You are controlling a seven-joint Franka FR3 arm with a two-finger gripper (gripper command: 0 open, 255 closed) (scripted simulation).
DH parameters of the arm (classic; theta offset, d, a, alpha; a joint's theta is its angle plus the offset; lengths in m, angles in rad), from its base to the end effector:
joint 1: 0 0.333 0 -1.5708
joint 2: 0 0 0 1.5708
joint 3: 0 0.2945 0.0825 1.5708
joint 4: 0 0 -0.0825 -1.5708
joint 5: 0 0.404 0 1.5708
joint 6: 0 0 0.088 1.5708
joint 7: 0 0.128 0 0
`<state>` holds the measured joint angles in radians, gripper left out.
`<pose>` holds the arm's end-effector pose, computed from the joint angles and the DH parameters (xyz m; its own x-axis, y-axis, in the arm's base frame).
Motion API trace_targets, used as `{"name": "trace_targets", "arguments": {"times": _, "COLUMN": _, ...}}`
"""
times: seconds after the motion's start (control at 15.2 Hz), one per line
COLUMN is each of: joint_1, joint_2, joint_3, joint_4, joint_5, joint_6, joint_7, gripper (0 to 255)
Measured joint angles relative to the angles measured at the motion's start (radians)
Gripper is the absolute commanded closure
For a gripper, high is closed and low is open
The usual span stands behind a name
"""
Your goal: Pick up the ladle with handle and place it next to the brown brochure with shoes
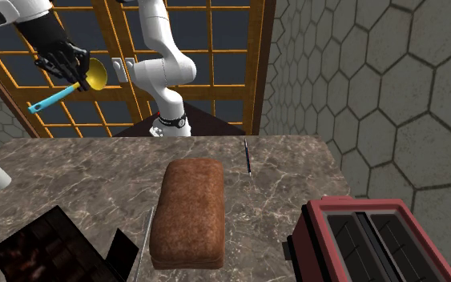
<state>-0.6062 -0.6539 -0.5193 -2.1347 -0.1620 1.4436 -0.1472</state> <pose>0.1133 -0.3770 0.5628 0.6392 -0.7648 -0.0813 -0.7659 -0.6233 -0.1578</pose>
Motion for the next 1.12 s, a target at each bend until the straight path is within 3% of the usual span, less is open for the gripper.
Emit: {"name": "trace_targets", "arguments": {"times": 1.12, "joint_1": -0.026, "joint_2": -0.034, "joint_3": -0.046, "joint_4": -0.247, "joint_5": -0.045, "joint_6": 0.215, "joint_7": -0.009, "gripper": 255}}
